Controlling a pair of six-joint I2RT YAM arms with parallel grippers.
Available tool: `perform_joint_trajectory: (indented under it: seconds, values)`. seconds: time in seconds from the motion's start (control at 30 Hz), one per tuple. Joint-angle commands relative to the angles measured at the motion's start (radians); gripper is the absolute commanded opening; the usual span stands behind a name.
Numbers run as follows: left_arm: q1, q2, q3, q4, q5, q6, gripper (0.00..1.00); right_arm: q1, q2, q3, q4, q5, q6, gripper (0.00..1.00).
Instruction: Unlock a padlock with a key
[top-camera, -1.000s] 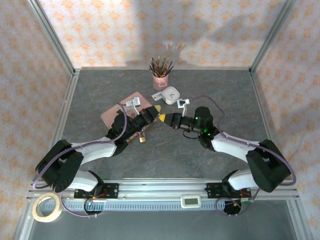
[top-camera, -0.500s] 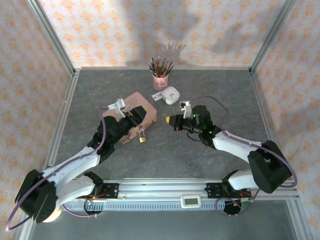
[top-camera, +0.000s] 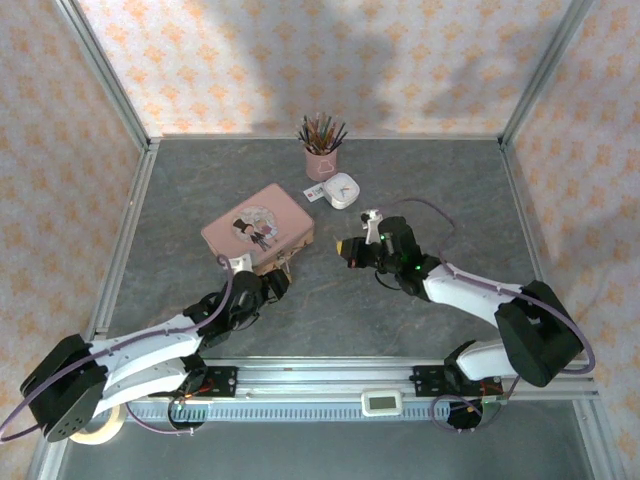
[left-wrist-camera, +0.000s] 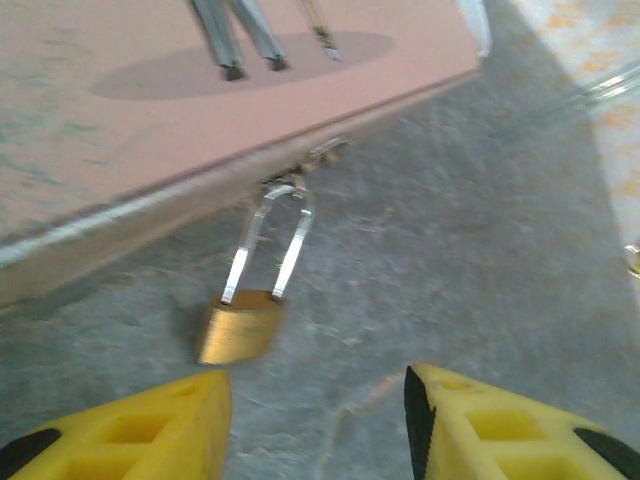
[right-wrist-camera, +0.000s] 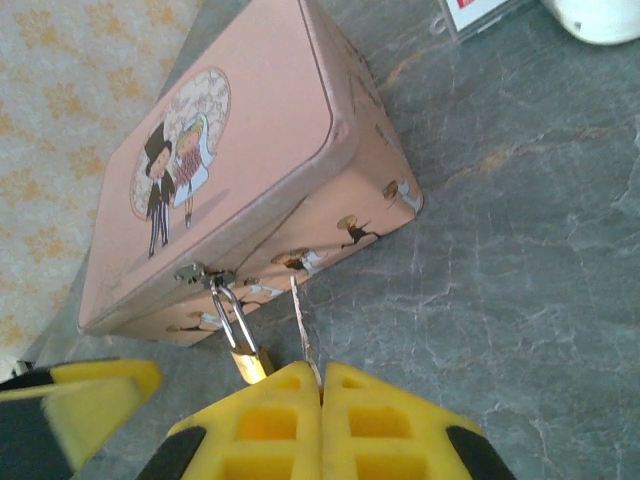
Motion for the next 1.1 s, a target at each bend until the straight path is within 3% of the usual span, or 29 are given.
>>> perform_joint_trajectory:
  seconds: [0.0,0.17,0.4,0.57,0.9,1.07]
  values:
    - [-0.006,0.062,0.019,0.059,-0.129,0.006,0.47,0.014,-0.039,-0.035,0.034,0.039,0.035,0.00]
    - [-0.007,0.171,0.020,0.175,-0.147,0.006,0.43,0.017,-0.105,-0.071,0.044,0.050,0.052,0.00]
    - [-0.006,0.332,0.046,0.344,-0.073,0.032,0.48,0.018,-0.159,-0.097,0.024,0.061,0.041,0.00]
    - [-0.003,0.448,0.075,0.344,-0.067,0.007,0.50,0.019,-0.163,-0.111,0.025,0.070,0.045,0.00]
    - [0.025,0.496,0.103,0.265,-0.121,-0.031,0.53,0.018,-0.147,-0.060,-0.024,0.108,-0.009,0.00]
    - [0.081,0.593,0.121,0.302,-0.030,-0.033,0.52,0.017,-0.107,-0.055,-0.002,0.097,-0.002,0.00]
